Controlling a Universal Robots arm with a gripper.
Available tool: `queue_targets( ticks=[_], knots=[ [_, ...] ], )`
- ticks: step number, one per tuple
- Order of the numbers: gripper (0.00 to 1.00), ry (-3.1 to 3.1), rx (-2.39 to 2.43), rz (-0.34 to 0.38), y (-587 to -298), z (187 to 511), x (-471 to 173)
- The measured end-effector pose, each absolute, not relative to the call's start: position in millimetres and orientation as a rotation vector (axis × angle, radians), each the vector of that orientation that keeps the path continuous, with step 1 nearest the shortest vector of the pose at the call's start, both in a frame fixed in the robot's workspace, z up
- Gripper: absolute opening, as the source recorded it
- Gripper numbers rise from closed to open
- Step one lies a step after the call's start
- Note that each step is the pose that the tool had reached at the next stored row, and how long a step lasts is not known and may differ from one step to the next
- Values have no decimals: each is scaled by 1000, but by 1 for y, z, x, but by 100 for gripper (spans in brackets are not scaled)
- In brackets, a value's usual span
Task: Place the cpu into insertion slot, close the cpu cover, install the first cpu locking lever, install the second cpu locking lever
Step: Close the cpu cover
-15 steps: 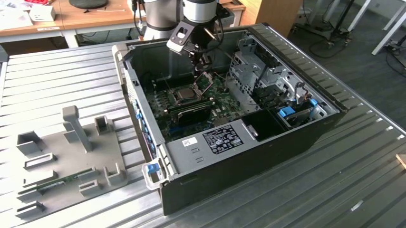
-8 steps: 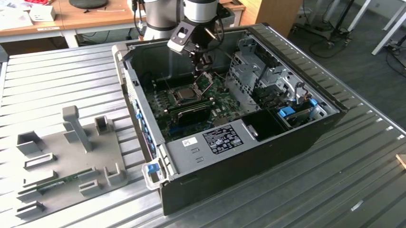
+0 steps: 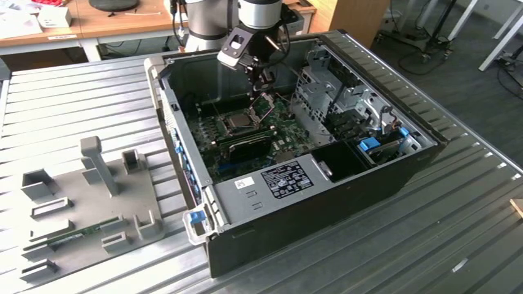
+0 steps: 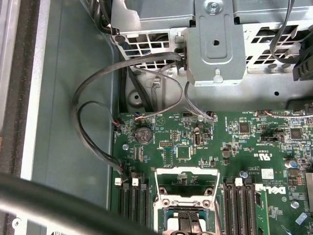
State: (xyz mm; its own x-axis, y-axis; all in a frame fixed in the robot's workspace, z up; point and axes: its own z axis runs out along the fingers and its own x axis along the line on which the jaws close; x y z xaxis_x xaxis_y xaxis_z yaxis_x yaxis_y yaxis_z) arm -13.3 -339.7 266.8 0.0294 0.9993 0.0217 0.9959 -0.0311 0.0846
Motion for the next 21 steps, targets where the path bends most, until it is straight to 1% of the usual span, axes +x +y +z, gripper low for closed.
queue_targets(
  ticks=[21],
  knots=[
    [10, 2154, 2221, 115, -340, 267, -7]
  ],
)
